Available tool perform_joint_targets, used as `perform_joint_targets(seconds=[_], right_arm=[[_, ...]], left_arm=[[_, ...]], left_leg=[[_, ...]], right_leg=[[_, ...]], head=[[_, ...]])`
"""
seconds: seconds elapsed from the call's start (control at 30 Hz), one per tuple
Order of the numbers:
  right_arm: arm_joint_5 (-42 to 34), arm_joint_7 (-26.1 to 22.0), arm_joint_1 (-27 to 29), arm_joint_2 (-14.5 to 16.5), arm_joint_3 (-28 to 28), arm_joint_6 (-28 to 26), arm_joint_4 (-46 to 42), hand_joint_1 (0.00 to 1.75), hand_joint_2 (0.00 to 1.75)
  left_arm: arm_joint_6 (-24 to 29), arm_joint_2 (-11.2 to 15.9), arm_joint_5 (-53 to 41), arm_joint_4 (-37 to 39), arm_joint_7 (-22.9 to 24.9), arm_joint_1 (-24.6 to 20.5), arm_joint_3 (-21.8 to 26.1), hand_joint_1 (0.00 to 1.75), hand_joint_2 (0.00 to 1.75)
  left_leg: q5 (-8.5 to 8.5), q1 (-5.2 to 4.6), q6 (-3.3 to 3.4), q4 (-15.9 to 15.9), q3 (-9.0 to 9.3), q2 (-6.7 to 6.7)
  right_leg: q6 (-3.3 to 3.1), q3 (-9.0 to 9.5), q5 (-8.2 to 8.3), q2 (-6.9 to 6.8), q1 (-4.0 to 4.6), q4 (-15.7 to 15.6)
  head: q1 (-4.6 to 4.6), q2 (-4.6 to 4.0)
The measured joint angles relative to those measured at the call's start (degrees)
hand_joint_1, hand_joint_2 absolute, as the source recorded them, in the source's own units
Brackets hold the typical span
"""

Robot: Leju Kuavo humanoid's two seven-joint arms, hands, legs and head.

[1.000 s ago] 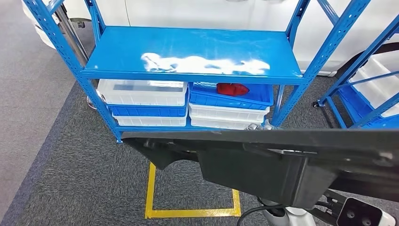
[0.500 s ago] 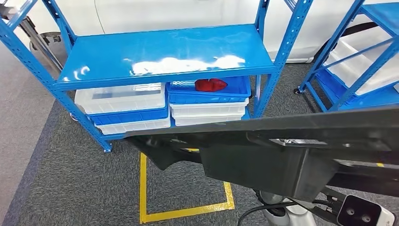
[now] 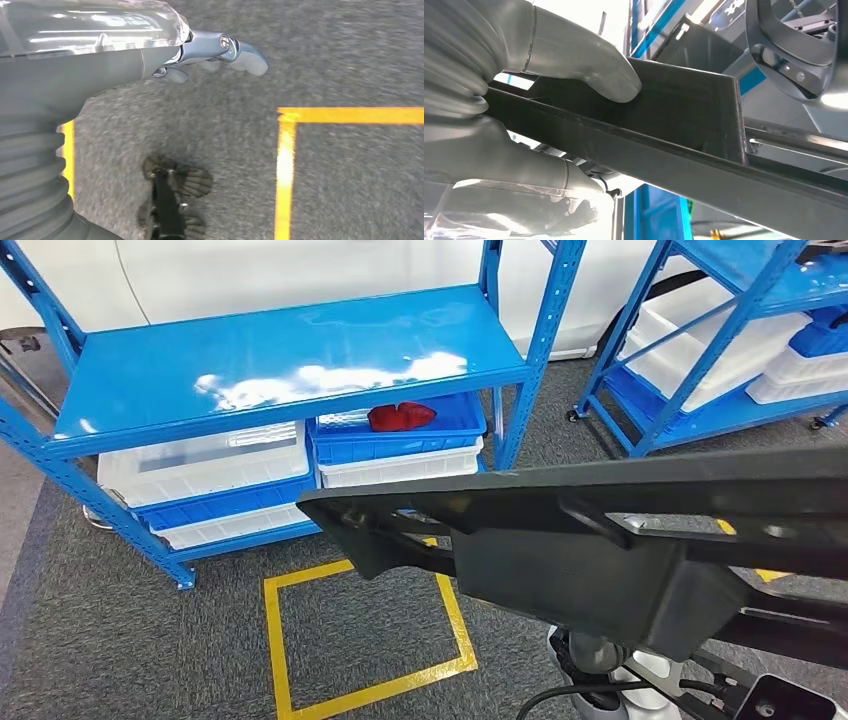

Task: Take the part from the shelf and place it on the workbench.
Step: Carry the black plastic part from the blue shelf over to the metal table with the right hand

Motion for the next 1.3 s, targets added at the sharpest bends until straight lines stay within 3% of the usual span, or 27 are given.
perform_joint_targets(seconds=[0.07, 0.1, 0.13, 0.2, 0.27, 0.3, 0.37, 0.4, 0.47, 0.53, 0.6, 0.63, 0.67, 0.7, 0.77, 0.83, 0.9, 0.97, 1.03, 1.1, 1.13, 1.17, 1.2, 1.27, 1.3], right_arm=[[0.0, 0.0, 0.1, -0.2, -0.1, -0.2, -0.3, 1.75, 1.75], [-0.1, 0.0, 0.1, -0.4, -0.2, -0.2, -0.3, 1.75, 1.75], [-0.2, 0.0, 0.1, -0.5, -0.3, -0.1, -0.3, 1.75, 1.75], [-0.1, 0.0, -0.1, -0.7, -0.4, -0.1, -0.3, 1.75, 1.75], [0.3, 0.0, -0.6, -0.9, -0.4, -0.5, -0.3, 1.75, 1.75], [0.5, 0.0, -0.8, -1.0, -0.4, -0.8, -0.3, 1.75, 1.75], [0.9, 0.0, -1.0, -1.1, -0.4, -1.2, -0.3, 1.75, 1.75], [1.0, 0.0, -1.0, -1.2, -0.4, -1.4, -0.3, 1.75, 1.75], [1.0, 0.0, -1.1, -1.3, -0.4, -2.2, -0.3, 1.75, 1.75], [0.9, 0.0, -1.2, -1.4, -0.4, -3.0, -0.1, 1.75, 1.75], [1.0, 0.0, -1.2, -1.5, -0.4, -3.6, 0.2, 1.75, 1.75], [1.0, 0.0, -1.2, -1.5, -0.4, -3.8, 0.3, 1.75, 1.75], [1.1, 0.0, -1.1, -1.6, -0.4, -3.9, 0.4, 1.75, 1.75], [1.1, 0.0, -1.1, -1.6, -0.4, -4.0, 0.5, 1.75, 1.75], [1.2, 0.0, -1.1, -1.7, -0.4, -4.0, 0.5, 1.75, 1.75], [1.3, 0.0, -1.0, -1.8, -0.4, -4.0, 0.5, 1.75, 1.75], [1.3, 0.0, -0.8, -1.8, -0.3, -3.4, 0.7, 1.75, 1.75], [1.2, 0.0, -1.0, -1.9, 0.0, -2.5, 1.0, 1.75, 1.75], [1.2, 0.0, -1.3, -1.9, 0.4, -2.0, 1.5, 1.75, 1.75], [1.1, 0.0, -1.3, -1.9, 0.6, -1.9, 2.0, 1.75, 1.75], [1.1, 0.0, -1.3, -1.9, 0.6, -1.9, 2.3, 1.75, 1.75], [1.1, 0.0, -1.3, -1.9, 0.7, -1.9, 2.5, 1.75, 1.75], [1.1, 0.0, -1.3, -1.9, 0.7, -1.9, 2.7, 1.75, 1.75], [1.2, 0.0, -1.6, -1.9, 0.9, -1.9, 3.0, 1.75, 1.75], [1.2, 0.0, -1.8, -1.9, 1.0, -1.9, 3.1, 1.75, 1.75]], left_arm=[[-0.2, 0.6, 0.1, 0.0, -0.1, -0.4, 0.1, 0.00, 1.75], [-0.2, 0.8, 0.2, 0.0, -0.1, -0.6, 0.1, 0.00, 1.75], [-0.1, 0.9, 0.4, 0.0, 0.0, -0.9, 0.2, 0.00, 1.75], [0.1, 1.0, 0.6, 0.0, 0.3, -1.6, 0.4, 0.00, 1.75], [0.1, 1.1, 0.5, 0.0, 0.8, -2.1, 0.6, 0.00, 1.75], [0.0, 1.2, 0.5, 0.0, 1.0, -2.1, 0.6, 0.00, 1.75], [-0.1, 1.3, 0.2, 0.0, 1.4, -2.2, 0.8, 0.00, 1.75], [-0.1, 1.4, 0.0, 0.0, 1.8, -2.3, 0.8, 0.00, 1.75], [0.3, 1.6, -0.3, 0.0, 2.9, -2.3, 0.8, 0.00, 1.75], [0.8, 1.9, -0.7, 0.0, 4.3, -1.8, 0.9, 0.00, 1.75], [1.3, 2.1, -1.4, 0.0, 5.3, -0.9, 0.9, 0.00, 1.75], [1.4, 2.2, -1.8, 0.0, 5.6, -0.5, 0.9, 0.00, 1.75], [1.4, 2.2, -2.1, 0.0, 5.8, -0.2, 0.9, 0.00, 1.75], [1.4, 2.2, -2.2, 0.0, 6.0, -0.1, 0.9, 0.00, 1.75], [1.4, 2.3, -2.5, 0.0, 6.1, 0.1, 0.9, 0.00, 1.75], [1.4, 2.3, -2.7, 0.0, 6.2, 0.2, 0.9, 0.00, 1.75], [1.7, 2.2, -2.8, 0.0, 6.4, 0.1, 0.9, 0.00, 1.75], [2.2, 2.0, -2.7, 0.0, 6.7, 0.1, 0.9, 0.00, 1.75], [2.5, 1.9, -2.5, 0.0, 7.0, 0.3, 0.9, 0.00, 1.75], [2.6, 1.9, -2.4, 0.0, 7.2, 0.5, 1.0, 0.00, 1.75], [2.6, 1.9, -2.4, 0.0, 7.2, 0.5, 1.0, 0.00, 1.75], [2.6, 1.9, -2.4, 0.0, 7.2, 0.5, 1.1, 0.00, 1.75], [2.7, 1.8, -2.4, 0.0, 7.2, 0.4, 1.1, 0.00, 1.75], [2.8, 1.8, -2.4, 0.0, 7.4, 0.4, 1.2, 0.00, 1.75], [3.0, 1.7, -2.3, 0.0, 7.5, 0.4, 1.2, 0.00, 1.75]], left_leg=[[0.01, -0.11, 0.08, 0.0, -0.16, 1.56], [0.00, -0.12, 0.06, 0.1, -0.21, 2.32], [-0.01, -0.13, 0.03, 0.1, -0.22, 3.00], [-0.07, -0.14, -0.14, 0.1, -0.06, 4.11], [-0.16, -0.34, -0.63, 0.1, 0.10, 4.99], [-0.18, -0.41, -0.96, 0.1, 0.16, 5.43], [-0.15, -0.43, -1.65, -0.1, 0.27, 6.22], [-0.37, -0.36, -2.00, 0.1, 0.26, 5.86], [-2.53, -0.20, -2.43, 3.0, -0.90, 3.64], [-6.44, -0.05, -2.57, 10.3, -4.18, 1.48], [-8.16, -0.02, -2.69, 16.2, -7.05, 1.03], [-7.30, 0.00, -2.71, 16.2, -7.09, 0.97], [-5.47, 0.06, -2.69, 13.8, -6.07, 0.80], [-3.26, 0.17, -2.63, 9.8, -4.27, 0.20], [-0.86, 0.31, -2.43, 3.0, -1.23, -1.66], [-0.81, 0.13, -2.00, 1.2, -0.45, -2.36], [-0.44, 0.14, -1.24, 1.0, -0.45, -1.37], [-0.03, 0.31, -0.46, 0.5, -0.45, -0.21], [0.09, 0.14, -0.06, 0.4, -0.58, 1.03], [0.08, -0.01, 0.04, 0.4, -0.72, 2.33], [0.06, -0.03, 0.01, 0.4, -0.74, 2.94], [0.02, -0.03, -0.05, 0.4, -0.71, 3.52], [-0.05, -0.04, -0.15, 0.4, -0.60, 4.02], [-0.24, -0.21, -0.53, 0.5, -0.34, 4.93], [-0.32, -0.32, -0.82, 0.5, -0.25, 5.35]], right_leg=[[0.54, -3.54, -3.12, -1.04, -0.37, 7.5], [0.71, -4.20, -3.24, -1.20, -0.51, 9.1], [0.78, -3.59, -2.20, -1.42, -0.61, 8.1], [0.49, 0.76, 1.49, -2.81, -0.56, 0.2], [-0.48, 4.30, 3.49, -4.73, -0.06, -6.6], [-0.99, 4.78, 3.61, -5.18, 0.21, -7.8], [-1.81, 4.49, 3.81, -4.33, 0.39, -8.0], [-2.16, 4.48, 4.07, -3.83, 0.27, -8.3], [-2.90, 4.57, 4.64, -2.86, -0.04, -8.9], [-3.28, 4.38, 4.90, -1.76, -0.03, -9.0], [-3.39, 4.15, 4.97, -0.31, 0.05, -8.7], [-3.36, 4.09, 4.95, 0.44, 0.05, -8.6], [-3.27, 4.07, 4.89, 1.15, 0.03, -8.3], [-3.11, 4.04, 4.78, 1.80, 0.00, -8.1], [-2.55, 3.65, 4.55, 2.93, 0.08, -7.4], [-1.81, 3.14, 4.63, 3.89, 0.04, -7.1], [-1.11, 2.88, 4.78, 4.31, -0.11, -7.1], [-0.53, 1.69, 3.22, 2.30, -0.07, -4.8], [0.00, -1.52, -0.43, -0.35, -0.20, 2.0], [0.40, -4.60, -2.82, -1.09, -0.49, 8.5], [0.50, -4.82, -2.52, -1.26, -0.58, 9.1], [0.49, -3.80, -1.21, -1.53, -0.63, 7.3], [0.37, -1.74, 0.69, -2.12, -0.62, 3.6], [-0.35, 2.50, 3.30, -4.39, -0.21, -4.4], [-0.82, 3.59, 3.74, -5.11, 0.07, -6.6]], head=[[0.00, 0.00], [0.01, 0.00], [0.01, 0.00], [0.00, 0.00], [-0.01, 0.00], [0.00, 0.00], [-0.01, 0.00], [0.00, 0.00], [-0.01, 0.00], [-0.01, 0.00], [-0.01, 0.00], [-0.01, 0.00], [-0.01, 0.00], [-0.01, 0.00], [-0.01, 0.00], [-0.01, 0.00], [-0.01, 0.00], [0.00, 0.00], [0.00, 0.00], [0.00, 0.00], [0.00, 0.00], [0.01, 0.00], [0.01, 0.00], [0.01, 0.00], [0.00, 0.00]])
